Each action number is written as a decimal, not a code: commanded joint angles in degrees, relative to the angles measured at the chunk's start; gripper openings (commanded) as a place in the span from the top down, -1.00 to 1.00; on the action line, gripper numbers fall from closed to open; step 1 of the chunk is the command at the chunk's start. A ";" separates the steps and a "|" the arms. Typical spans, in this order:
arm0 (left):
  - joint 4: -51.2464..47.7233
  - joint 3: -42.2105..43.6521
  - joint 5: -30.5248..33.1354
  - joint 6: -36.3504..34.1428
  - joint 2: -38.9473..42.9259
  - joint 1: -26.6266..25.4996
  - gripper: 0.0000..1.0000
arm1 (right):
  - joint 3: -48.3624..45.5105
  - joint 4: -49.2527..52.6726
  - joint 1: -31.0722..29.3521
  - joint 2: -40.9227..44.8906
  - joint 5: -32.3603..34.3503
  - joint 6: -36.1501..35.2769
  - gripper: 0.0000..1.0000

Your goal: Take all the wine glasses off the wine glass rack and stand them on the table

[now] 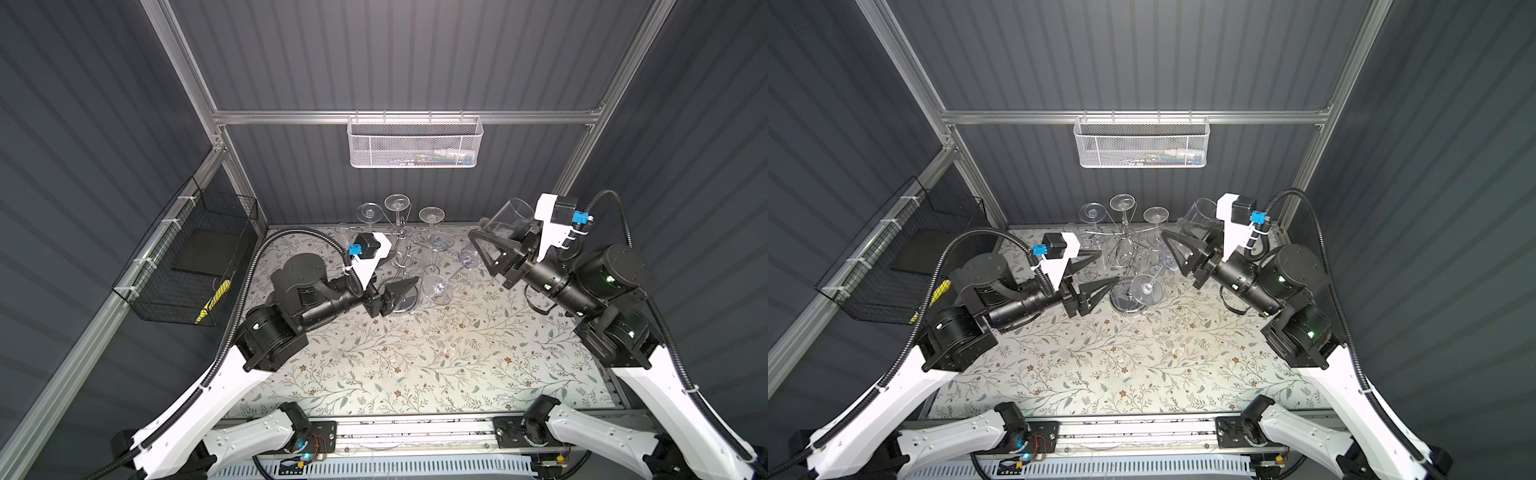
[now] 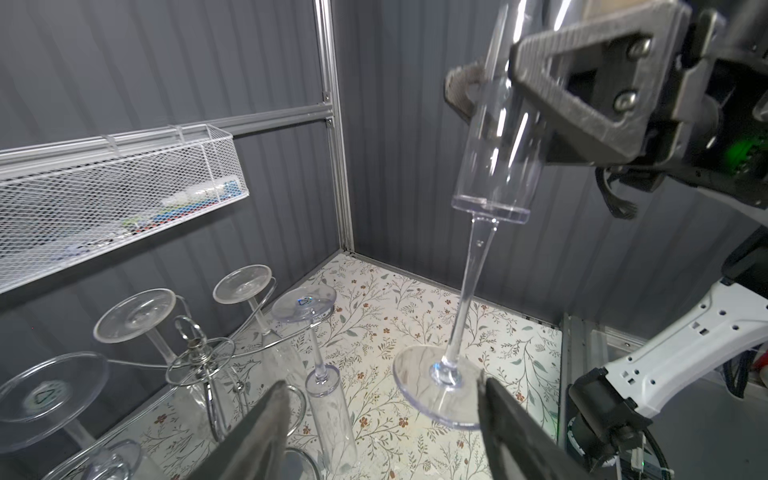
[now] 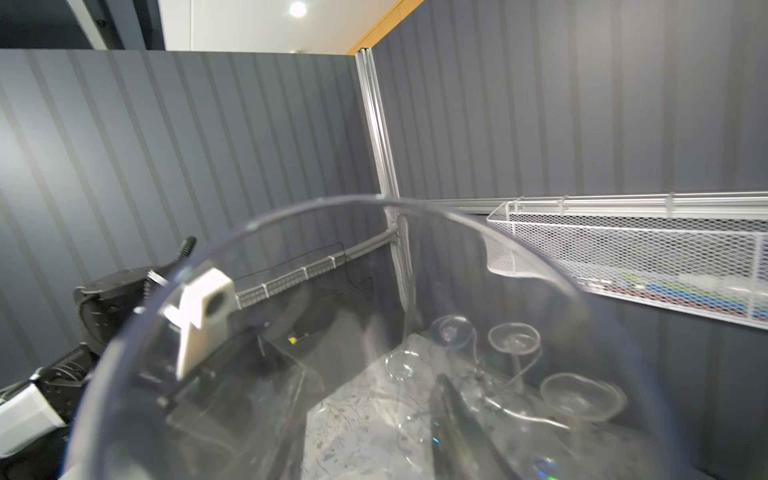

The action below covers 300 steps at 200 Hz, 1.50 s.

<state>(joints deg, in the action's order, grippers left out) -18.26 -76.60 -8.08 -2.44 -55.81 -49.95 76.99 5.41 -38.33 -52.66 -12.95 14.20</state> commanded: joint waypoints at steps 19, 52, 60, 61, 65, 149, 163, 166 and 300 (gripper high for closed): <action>-1.57 1.81 5.88 1.97 4.06 -0.36 -0.48 | -2.51 5.45 0.32 4.04 7.38 -5.34 0.27; -1.37 4.20 8.55 3.76 6.42 -0.40 -0.49 | -5.79 6.85 0.52 7.82 11.31 -6.29 0.26; -1.04 4.83 8.92 4.33 6.99 -0.39 -0.49 | -6.55 6.91 0.46 8.49 12.22 -6.58 0.27; -0.97 4.94 8.98 4.44 7.01 -0.40 -0.50 | -6.66 6.99 0.50 8.56 12.32 -6.56 0.27; -0.84 5.27 9.15 4.67 7.19 -0.30 -0.50 | -7.00 7.11 0.51 8.91 12.84 -6.63 0.27; -1.03 8.14 13.15 6.81 10.92 -0.36 -0.50 | -13.46 7.26 0.90 12.23 20.02 -10.72 0.27; -1.14 8.42 13.60 7.09 11.27 -0.38 -0.50 | -14.56 6.98 1.09 12.32 20.75 -11.27 0.26; -1.20 8.45 13.69 7.09 11.31 -0.40 -0.50 | -14.71 6.95 1.11 12.32 20.95 -11.37 0.26; -0.87 9.71 17.10 8.68 12.37 -0.39 -0.50 | -26.63 -4.13 11.03 10.77 16.70 -13.94 0.25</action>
<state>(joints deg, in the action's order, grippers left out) -20.38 -67.33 7.84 5.02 -44.10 -49.95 51.62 8.12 -29.50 -41.12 6.09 1.21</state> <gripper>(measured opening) 0.749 0.471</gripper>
